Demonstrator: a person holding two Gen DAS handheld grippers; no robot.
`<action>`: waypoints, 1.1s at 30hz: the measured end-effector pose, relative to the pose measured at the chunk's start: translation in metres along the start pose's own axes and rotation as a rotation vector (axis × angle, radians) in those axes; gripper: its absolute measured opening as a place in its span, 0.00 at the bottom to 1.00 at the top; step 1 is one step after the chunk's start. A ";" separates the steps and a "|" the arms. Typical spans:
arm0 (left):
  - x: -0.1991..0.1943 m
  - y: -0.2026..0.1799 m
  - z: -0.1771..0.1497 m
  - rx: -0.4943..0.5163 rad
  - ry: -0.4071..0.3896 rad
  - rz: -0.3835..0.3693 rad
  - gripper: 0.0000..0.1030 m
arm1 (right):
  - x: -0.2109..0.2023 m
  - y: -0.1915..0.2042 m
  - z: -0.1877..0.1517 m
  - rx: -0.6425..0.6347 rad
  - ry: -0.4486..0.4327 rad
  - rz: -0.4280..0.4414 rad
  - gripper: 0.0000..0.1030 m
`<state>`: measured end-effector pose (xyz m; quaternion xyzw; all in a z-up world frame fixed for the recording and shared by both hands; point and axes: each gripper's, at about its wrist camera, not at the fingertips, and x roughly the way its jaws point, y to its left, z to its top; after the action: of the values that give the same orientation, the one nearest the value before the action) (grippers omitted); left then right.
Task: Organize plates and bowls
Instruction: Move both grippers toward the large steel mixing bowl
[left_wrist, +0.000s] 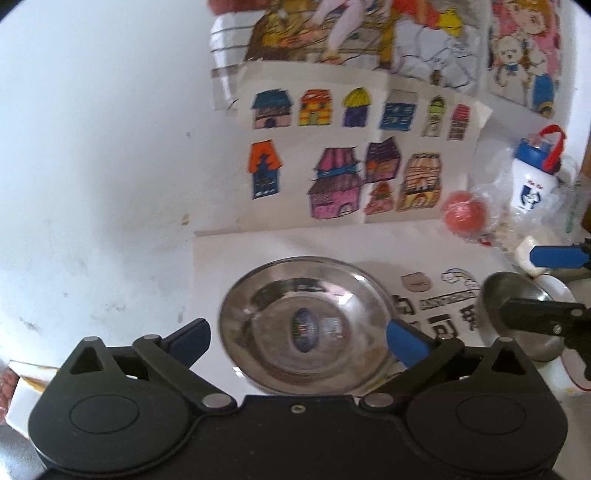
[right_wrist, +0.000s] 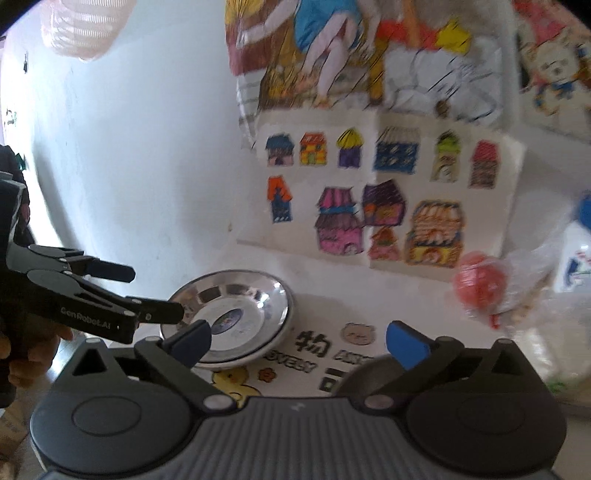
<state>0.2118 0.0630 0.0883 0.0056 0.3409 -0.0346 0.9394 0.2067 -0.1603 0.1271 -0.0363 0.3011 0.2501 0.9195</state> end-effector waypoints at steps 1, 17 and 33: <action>-0.002 -0.006 -0.001 0.003 -0.008 -0.008 0.99 | -0.008 -0.003 -0.003 0.001 -0.020 -0.015 1.00; -0.001 -0.073 -0.017 0.070 -0.007 -0.147 0.99 | -0.093 -0.045 -0.061 0.047 -0.058 -0.185 1.00; 0.025 -0.118 -0.024 0.135 0.065 -0.195 0.99 | -0.099 -0.086 -0.102 0.207 0.070 -0.257 1.00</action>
<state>0.2076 -0.0555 0.0551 0.0367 0.3672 -0.1487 0.9174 0.1250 -0.3011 0.0931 0.0116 0.3499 0.0967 0.9317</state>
